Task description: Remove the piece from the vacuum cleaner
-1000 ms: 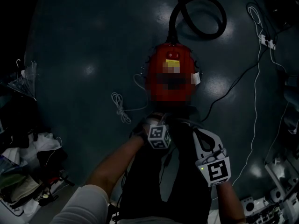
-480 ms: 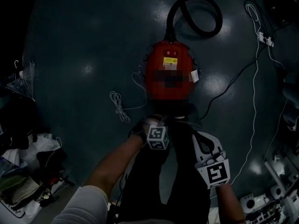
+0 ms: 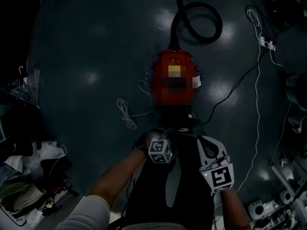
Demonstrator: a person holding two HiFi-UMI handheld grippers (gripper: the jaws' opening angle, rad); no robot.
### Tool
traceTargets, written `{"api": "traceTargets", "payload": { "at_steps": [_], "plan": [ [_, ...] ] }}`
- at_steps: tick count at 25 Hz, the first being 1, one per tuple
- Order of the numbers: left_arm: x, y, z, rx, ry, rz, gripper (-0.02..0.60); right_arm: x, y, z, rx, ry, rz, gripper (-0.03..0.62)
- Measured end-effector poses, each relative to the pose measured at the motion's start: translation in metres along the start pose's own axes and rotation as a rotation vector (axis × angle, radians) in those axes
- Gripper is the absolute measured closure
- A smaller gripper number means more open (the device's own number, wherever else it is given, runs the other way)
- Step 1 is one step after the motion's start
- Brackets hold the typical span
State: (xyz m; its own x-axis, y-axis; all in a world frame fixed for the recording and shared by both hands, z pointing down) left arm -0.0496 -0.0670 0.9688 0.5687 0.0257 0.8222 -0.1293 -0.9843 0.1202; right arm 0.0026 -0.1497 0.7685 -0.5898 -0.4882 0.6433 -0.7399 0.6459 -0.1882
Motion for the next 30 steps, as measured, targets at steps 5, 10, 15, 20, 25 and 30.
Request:
{"api": "traceTargets", "payload": {
  "at_steps": [5,10,15,20,25,30],
  "plan": [
    [-0.09,-0.014,0.057,-0.001,-0.061,0.018,0.555,-0.052,0.017,0.055,-0.013,-0.051,-0.042,0.58],
    [-0.19,-0.04,0.115,0.003,-0.121,0.029,0.555,-0.122,0.042,0.111,-0.021,-0.119,-0.09,0.58],
    [-0.279,-0.071,0.156,-0.018,-0.136,0.04,0.555,-0.187,0.077,0.166,-0.027,-0.167,-0.116,0.58],
    [-0.339,-0.101,0.182,-0.089,-0.169,0.052,0.555,-0.233,0.103,0.196,-0.039,-0.186,-0.166,0.58],
    [-0.382,-0.134,0.204,-0.121,-0.21,0.06,0.555,-0.266,0.128,0.197,-0.056,-0.204,-0.152,0.58],
    [-0.407,-0.158,0.216,-0.098,-0.217,0.059,0.555,-0.289,0.138,0.215,-0.098,-0.218,-0.135,0.58]
  ]
}}
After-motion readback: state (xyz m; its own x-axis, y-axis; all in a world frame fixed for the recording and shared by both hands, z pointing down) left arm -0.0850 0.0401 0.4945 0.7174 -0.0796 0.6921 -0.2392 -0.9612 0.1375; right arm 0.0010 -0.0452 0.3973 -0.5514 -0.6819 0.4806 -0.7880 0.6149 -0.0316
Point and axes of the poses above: the fingertips, and each gripper's own axes: x forward along the fingers, y to its left, z out of its top, the point moved 1 cm from there along -x, backward along the fingers, and after that the axes turned 2 degrees about -x, right-handed, at the moved point
